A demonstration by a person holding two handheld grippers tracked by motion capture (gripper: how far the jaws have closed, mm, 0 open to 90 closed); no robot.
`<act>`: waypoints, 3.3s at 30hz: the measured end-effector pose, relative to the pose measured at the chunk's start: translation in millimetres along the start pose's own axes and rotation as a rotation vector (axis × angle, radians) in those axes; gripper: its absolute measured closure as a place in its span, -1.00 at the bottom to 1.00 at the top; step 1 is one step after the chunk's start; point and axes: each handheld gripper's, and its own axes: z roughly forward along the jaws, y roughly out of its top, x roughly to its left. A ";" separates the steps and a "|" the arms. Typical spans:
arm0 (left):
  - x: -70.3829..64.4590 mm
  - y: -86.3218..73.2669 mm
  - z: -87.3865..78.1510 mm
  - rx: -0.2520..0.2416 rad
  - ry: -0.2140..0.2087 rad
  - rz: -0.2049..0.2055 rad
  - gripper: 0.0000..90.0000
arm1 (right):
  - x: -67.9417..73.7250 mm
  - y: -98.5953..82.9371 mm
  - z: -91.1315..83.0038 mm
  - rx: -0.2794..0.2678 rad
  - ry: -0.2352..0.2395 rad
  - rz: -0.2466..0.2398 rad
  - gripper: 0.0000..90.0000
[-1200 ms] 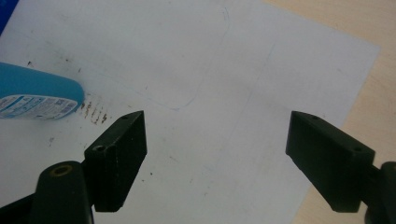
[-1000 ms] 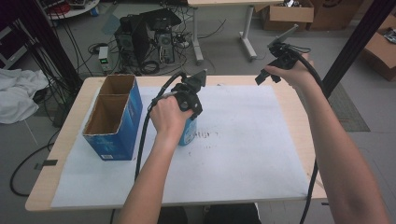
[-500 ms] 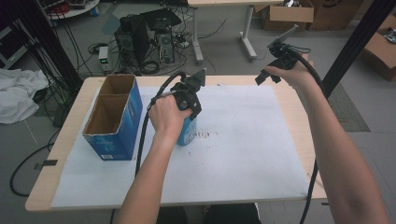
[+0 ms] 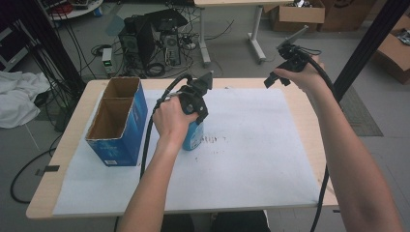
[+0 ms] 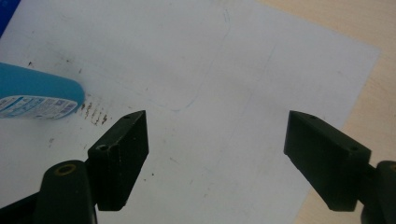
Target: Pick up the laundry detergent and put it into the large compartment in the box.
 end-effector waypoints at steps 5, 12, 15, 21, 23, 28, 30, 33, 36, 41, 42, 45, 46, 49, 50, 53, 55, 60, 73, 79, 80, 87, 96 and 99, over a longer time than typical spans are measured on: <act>-1.4 0.2 -0.2 0.005 0.006 0.013 -0.15 | 0.2 -0.2 0.7 0.000 -0.001 0.001 -0.51; -2.3 -1.3 -3.0 0.003 0.032 0.011 -0.15 | 1.0 0.4 0.7 0.001 0.000 -0.003 -0.50; -0.4 -4.2 -8.7 0.005 0.026 0.006 -0.15 | 1.5 0.8 0.8 -0.001 0.002 -0.005 -0.50; 0.4 -7.7 -22.8 0.004 0.017 0.005 -0.15 | 3.3 1.9 1.6 0.001 0.003 -0.008 -0.49; 0.8 -8.7 -29.9 0.010 0.022 0.013 -0.15 | 3.9 2.2 1.7 0.000 0.003 -0.010 -0.49; 3.5 -12.8 -50.4 0.008 0.025 0.010 -0.15 | 4.9 2.6 0.6 -0.001 0.003 -0.010 -0.49; 4.9 -13.9 -56.1 0.007 0.027 0.003 -0.15 | 5.0 2.7 0.2 -0.002 0.002 -0.011 -0.49; 7.8 -17.0 -70.1 -0.002 0.035 -0.005 -0.15 | 6.2 3.2 -0.7 -0.005 0.001 -0.011 -0.49; 13.4 -21.8 -90.3 -0.009 0.048 -0.016 -0.15 | 7.1 3.6 -1.0 -0.006 0.002 -0.014 -0.49; 21.1 -26.9 -110.5 -0.006 0.060 -0.032 -0.15 | 9.3 4.7 -2.1 -0.007 0.003 -0.015 -0.48; 22.0 -27.6 -112.6 -0.009 0.061 -0.037 -0.15 | 9.3 4.7 -2.1 -0.007 0.003 -0.015 -0.48; 30.4 -32.7 -130.4 -0.004 0.068 -0.058 -0.15 | 10.2 5.7 -3.5 -0.009 0.002 -0.017 -0.48; 32.4 -34.2 -134.7 -0.012 0.069 -0.063 -0.15 | 10.7 6.1 -4.0 -0.011 0.004 -0.016 -0.48; 38.0 -37.8 -145.0 -0.015 0.071 -0.079 -0.15 | 12.0 6.7 -5.6 -0.013 0.003 -0.019 -0.48; 38.0 -37.8 -145.0 -0.015 0.071 -0.079 -0.15 | 12.0 6.7 -5.6 -0.013 0.003 -0.019 -0.48; 49.5 -45.1 -162.1 -0.024 0.077 -0.115 -0.15 | 12.6 7.0 -6.9 -0.015 0.005 -0.018 -0.48; 55.0 -48.4 -168.6 -0.023 0.084 -0.128 -0.15 | 13.1 6.9 -6.8 -0.017 0.005 -0.020 -0.48; 70.1 -59.8 -184.3 -0.030 0.095 -0.193 -0.15 | 14.2 6.8 -7.1 -0.018 0.004 -0.021 -0.48; 117.9 -95.1 -202.2 -0.024 0.136 -0.384 -0.15 | 13.3 6.5 -6.8 -0.015 0.003 -0.019 -0.48; 135.1 -108.8 -198.0 -0.017 0.140 -0.440 -0.15 | 14.0 7.1 -5.9 -0.012 0.003 -0.020 -0.48; 137.4 -110.7 -196.8 -0.017 0.137 -0.451 -0.15 | 14.0 7.1 -5.9 -0.012 0.003 -0.020 -0.48; 155.5 -125.4 -178.1 0.000 0.129 -0.503 -0.15 | 14.0 6.9 -5.3 -0.008 0.001 -0.020 -0.48; 163.5 -130.4 -145.2 0.027 0.098 -0.522 -0.15 | 14.3 6.3 -4.9 -0.008 -0.001 -0.022 -0.48; 165.6 -131.7 -132.4 0.033 0.089 -0.527 -0.15 | 14.9 6.1 -4.4 -0.006 -0.003 -0.024 -0.48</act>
